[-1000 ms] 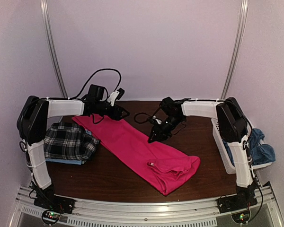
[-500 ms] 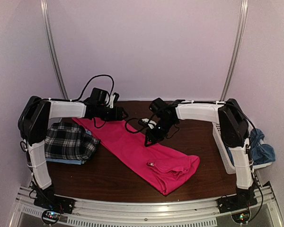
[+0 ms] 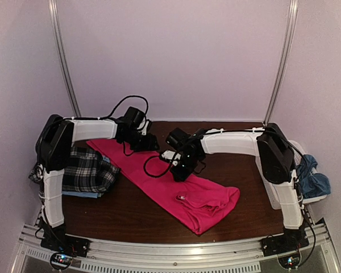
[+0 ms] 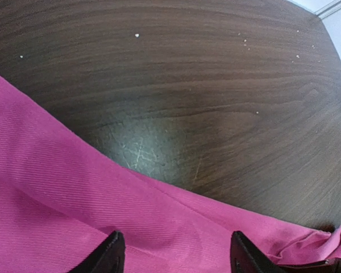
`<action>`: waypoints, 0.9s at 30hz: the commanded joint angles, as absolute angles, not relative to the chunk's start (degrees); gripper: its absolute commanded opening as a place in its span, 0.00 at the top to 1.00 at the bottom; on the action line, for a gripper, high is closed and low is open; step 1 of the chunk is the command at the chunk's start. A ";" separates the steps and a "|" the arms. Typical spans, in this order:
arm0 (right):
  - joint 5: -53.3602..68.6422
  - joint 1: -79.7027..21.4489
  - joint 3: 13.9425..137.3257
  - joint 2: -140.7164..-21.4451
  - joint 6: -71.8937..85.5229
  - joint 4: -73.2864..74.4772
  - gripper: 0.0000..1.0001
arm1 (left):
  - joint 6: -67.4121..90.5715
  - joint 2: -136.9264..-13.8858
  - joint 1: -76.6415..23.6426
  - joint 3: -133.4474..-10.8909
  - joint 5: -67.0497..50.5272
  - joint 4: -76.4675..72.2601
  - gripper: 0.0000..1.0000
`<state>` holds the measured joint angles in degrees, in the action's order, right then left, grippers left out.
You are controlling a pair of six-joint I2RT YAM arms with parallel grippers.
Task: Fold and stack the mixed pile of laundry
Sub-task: Adjust the 2/3-rectangle-folded trousers at the center of the board.
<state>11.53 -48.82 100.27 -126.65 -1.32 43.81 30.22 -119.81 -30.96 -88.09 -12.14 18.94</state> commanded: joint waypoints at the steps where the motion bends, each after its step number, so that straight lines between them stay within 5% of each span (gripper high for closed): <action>1: 5.61 -50.77 101.16 -127.92 -3.15 45.78 0.75 | 29.33 -124.32 -31.38 -93.16 -8.69 28.75 0.43; 9: 1.56 -51.11 98.20 -124.71 -3.58 44.93 0.59 | 26.08 -122.80 -30.71 -88.05 -8.06 30.47 0.79; 16: 24.69 -43.56 94.13 -114.27 4.99 37.52 0.46 | 21.95 -118.88 -30.33 -75.52 -11.00 15.04 1.00; 20: 33.12 -38.45 91.59 -112.36 11.12 31.03 0.47 | 21.37 -120.06 -30.15 -72.85 -12.47 11.38 1.00; 27: 30.29 -36.97 107.22 -126.32 14.65 42.03 0.68 | 21.82 -119.68 -29.79 -68.43 -16.55 4.03 1.00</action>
<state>28.82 -35.35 100.16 -118.58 11.11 36.36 22.96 -118.52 -29.85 -72.90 -13.87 8.10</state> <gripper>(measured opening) 0.344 0.008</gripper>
